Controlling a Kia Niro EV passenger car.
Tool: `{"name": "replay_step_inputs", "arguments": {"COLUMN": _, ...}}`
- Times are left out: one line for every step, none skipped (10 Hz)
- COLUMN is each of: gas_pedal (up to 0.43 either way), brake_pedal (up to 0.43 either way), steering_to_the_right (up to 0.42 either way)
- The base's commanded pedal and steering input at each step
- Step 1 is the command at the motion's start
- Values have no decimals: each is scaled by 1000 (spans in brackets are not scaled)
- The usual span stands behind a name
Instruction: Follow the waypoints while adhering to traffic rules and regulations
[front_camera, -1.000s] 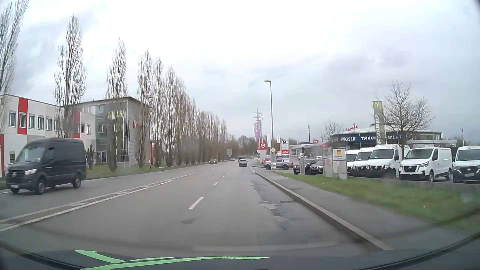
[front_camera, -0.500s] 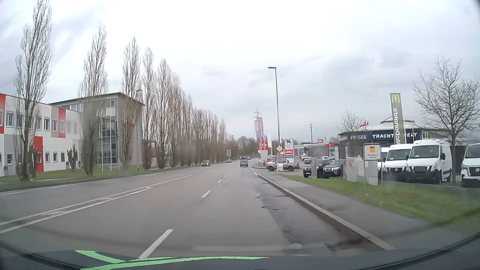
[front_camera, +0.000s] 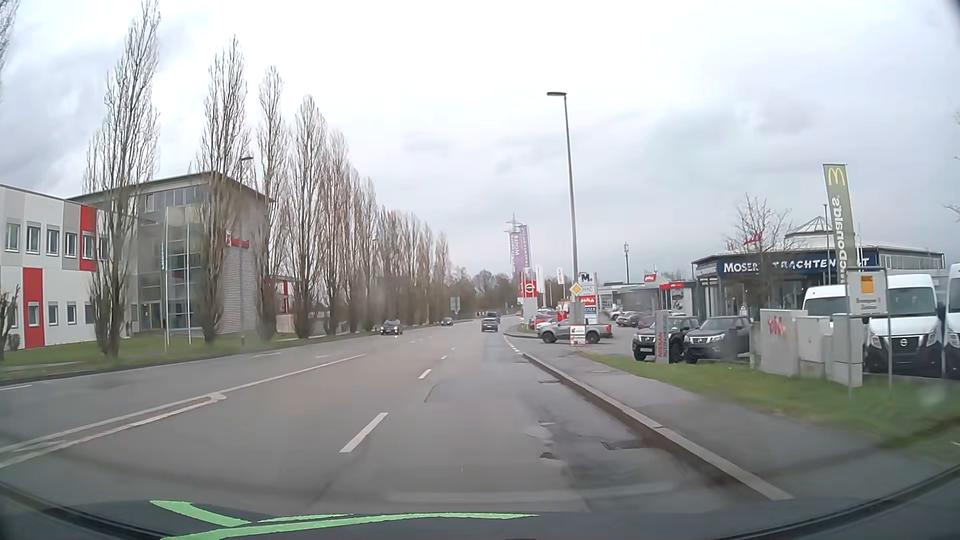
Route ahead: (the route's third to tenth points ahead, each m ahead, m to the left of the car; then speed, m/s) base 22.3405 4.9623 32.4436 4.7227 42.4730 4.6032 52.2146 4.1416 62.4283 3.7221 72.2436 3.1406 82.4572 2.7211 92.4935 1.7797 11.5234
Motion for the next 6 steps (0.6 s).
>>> {"name": "replay_step_inputs", "arguments": {"gas_pedal": 118, "brake_pedal": 0, "steering_to_the_right": -5}}
{"name": "replay_step_inputs", "arguments": {"gas_pedal": 118, "brake_pedal": 0, "steering_to_the_right": -5}}
{"name": "replay_step_inputs", "arguments": {"gas_pedal": 118, "brake_pedal": 0, "steering_to_the_right": -5}}
{"name": "replay_step_inputs", "arguments": {"gas_pedal": 118, "brake_pedal": 0, "steering_to_the_right": -6}}
{"name": "replay_step_inputs", "arguments": {"gas_pedal": 118, "brake_pedal": 0, "steering_to_the_right": -7}}
{"name": "replay_step_inputs", "arguments": {"gas_pedal": 118, "brake_pedal": 0, "steering_to_the_right": -6}}
